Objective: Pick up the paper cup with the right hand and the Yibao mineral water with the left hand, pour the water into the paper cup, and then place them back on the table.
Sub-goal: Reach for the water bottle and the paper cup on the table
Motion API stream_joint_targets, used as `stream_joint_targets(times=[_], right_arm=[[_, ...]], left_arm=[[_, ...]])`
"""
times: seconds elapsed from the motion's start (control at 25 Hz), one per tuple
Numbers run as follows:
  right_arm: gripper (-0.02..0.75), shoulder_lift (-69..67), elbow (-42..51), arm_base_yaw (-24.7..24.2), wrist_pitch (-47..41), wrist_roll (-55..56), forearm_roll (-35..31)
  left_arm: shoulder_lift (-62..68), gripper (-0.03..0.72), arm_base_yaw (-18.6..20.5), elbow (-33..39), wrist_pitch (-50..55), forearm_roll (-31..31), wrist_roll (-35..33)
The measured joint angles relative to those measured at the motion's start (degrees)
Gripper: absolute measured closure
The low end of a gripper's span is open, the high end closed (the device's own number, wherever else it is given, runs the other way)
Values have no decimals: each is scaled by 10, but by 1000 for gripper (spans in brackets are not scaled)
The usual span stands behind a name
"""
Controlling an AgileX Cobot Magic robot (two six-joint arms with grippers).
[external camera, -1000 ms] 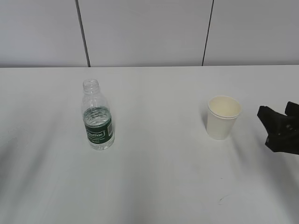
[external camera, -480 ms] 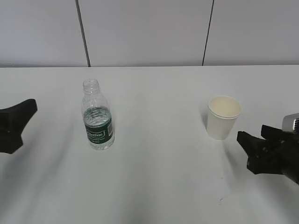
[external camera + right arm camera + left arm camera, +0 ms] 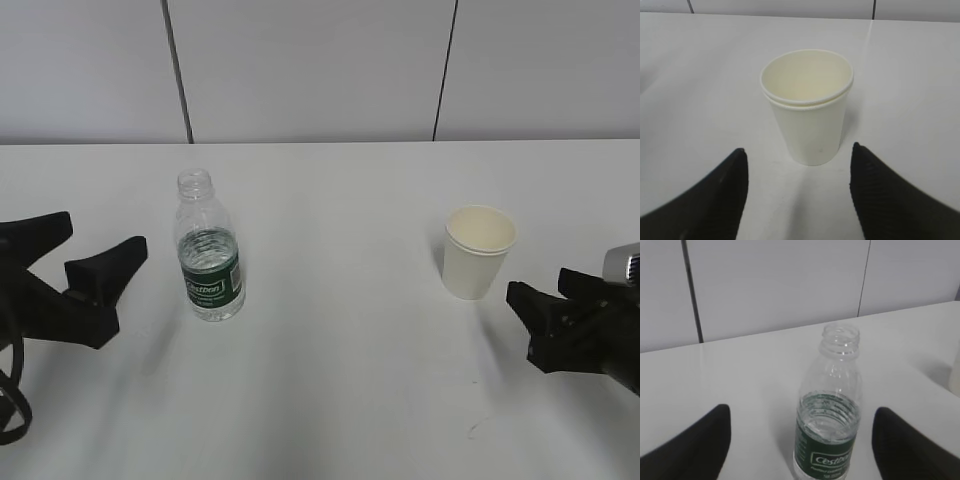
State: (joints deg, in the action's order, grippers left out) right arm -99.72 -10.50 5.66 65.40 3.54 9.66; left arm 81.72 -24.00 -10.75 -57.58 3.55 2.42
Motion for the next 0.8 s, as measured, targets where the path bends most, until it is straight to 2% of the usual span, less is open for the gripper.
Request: stream_joint_targets(times=[0.16, 0.44, 0.64, 0.8], right_arm=[[232, 0, 0, 0, 0, 0, 14], [226, -16, -6, 0, 1, 30, 21], [130, -65, -21, 0, 2, 49, 21], [105, -106, -45, 0, 2, 50, 21]], left_arm=[[62, 157, 0, -3, -63, 10, 0], [118, 157, 0, -4, -75, 33, 0], [120, 157, 0, -5, -75, 34, 0], [120, 157, 0, -5, -76, 34, 0]])
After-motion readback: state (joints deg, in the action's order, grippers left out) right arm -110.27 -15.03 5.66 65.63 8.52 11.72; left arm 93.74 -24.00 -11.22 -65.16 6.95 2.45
